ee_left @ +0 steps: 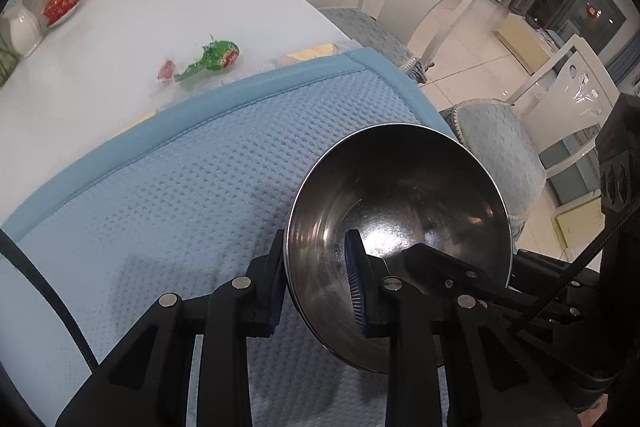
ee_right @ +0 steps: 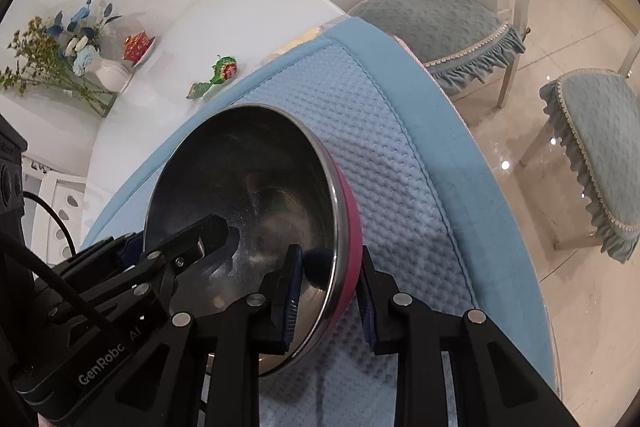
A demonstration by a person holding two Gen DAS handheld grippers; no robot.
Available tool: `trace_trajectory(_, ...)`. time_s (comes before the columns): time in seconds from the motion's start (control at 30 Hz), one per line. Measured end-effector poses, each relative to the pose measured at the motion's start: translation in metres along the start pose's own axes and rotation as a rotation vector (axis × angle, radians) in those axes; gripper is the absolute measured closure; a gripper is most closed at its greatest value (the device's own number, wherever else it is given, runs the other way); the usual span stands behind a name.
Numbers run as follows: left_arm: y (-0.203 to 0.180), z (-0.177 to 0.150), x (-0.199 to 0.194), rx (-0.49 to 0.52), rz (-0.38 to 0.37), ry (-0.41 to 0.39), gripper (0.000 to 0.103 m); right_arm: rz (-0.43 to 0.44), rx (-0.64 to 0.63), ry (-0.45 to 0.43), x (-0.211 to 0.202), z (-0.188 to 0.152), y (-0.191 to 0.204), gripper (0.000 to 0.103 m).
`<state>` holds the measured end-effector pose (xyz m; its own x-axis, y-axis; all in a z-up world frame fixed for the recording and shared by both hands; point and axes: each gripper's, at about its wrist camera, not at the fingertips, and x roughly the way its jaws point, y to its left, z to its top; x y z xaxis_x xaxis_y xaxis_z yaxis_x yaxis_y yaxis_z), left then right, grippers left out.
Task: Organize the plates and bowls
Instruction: 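Carry the pink steel bowl and lower it into the blue steel bowl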
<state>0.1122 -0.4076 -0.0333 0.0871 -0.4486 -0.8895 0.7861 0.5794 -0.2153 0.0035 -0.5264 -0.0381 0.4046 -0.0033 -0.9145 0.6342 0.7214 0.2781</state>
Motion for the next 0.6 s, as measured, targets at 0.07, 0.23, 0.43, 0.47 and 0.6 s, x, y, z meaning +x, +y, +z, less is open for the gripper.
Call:
trace_trajectory(0.07, -0.002, -0.001, -0.004, 0.009, 0.003, -0.011, 0.080, -0.007, -0.011, -0.007, -0.004, -0.002, 0.004, 0.077)
trace_trajectory(0.23, 0.001, -0.003, -0.020, -0.007, -0.021, -0.035, 0.080, -0.002, -0.004, -0.008, -0.018, -0.006, 0.011, 0.077)
trace_trajectory(0.43, 0.008, -0.013, -0.056, -0.049, -0.039, -0.086, 0.080, 0.008, -0.036, -0.031, -0.049, -0.014, 0.033, 0.077)
trace_trajectory(0.47, 0.009, -0.016, -0.063, -0.057, -0.041, -0.096, 0.080, 0.014, -0.041, -0.033, -0.055, -0.017, 0.037, 0.077)
trace_trajectory(0.6, 0.015, -0.034, -0.100, -0.103, -0.048, -0.133, 0.080, 0.037, -0.075, -0.052, -0.085, -0.030, 0.058, 0.077)
